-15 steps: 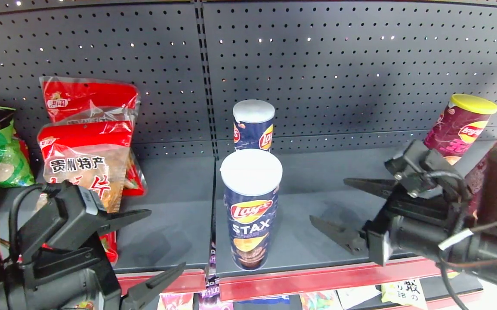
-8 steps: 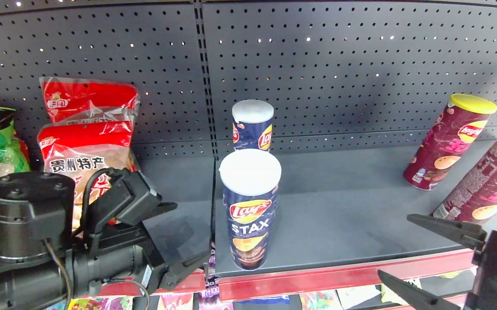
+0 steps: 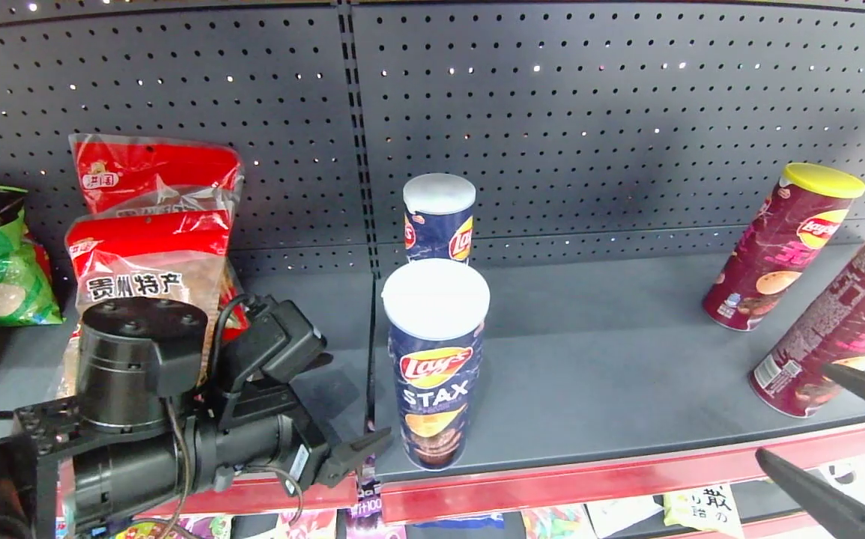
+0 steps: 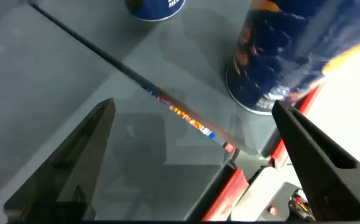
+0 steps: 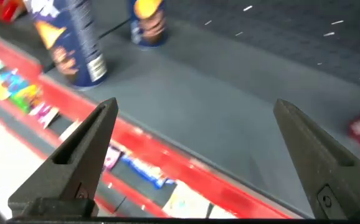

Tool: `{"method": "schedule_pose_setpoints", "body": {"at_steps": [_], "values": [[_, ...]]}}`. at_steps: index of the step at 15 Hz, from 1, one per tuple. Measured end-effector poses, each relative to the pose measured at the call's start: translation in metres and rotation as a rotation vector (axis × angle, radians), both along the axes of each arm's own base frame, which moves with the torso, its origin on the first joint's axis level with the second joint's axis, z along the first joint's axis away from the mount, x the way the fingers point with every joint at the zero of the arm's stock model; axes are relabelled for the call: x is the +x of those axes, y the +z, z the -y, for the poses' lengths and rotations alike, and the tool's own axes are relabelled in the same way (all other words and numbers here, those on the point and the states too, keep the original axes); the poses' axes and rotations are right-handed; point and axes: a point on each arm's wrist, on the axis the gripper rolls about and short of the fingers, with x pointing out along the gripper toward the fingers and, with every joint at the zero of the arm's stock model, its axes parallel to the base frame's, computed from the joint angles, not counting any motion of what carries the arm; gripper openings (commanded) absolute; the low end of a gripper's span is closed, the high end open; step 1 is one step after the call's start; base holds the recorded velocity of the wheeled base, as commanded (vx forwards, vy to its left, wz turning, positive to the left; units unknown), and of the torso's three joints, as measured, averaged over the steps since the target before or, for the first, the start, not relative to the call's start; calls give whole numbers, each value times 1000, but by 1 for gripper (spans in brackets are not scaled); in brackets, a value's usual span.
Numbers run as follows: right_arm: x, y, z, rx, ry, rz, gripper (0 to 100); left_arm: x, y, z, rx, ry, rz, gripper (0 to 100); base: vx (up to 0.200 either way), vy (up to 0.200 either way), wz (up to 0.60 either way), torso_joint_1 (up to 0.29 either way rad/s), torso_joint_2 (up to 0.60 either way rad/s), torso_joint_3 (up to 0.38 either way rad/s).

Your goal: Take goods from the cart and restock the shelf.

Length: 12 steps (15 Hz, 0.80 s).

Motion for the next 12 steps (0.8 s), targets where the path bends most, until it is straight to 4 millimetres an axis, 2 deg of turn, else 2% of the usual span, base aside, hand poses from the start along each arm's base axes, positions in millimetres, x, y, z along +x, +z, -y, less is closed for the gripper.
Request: {"method": "schedule_pose_setpoints", "body": {"at_steps": [5,12], "values": [[-5,-1,6,1,-33,-3,100,10,-1,11,4,-7,-2,100,0,0,0,0,0,0],[-16,-3,13,-8,-34,-21,100,12,-4,12,8,-8,-13,100,0,0,0,0,0,0]]}}
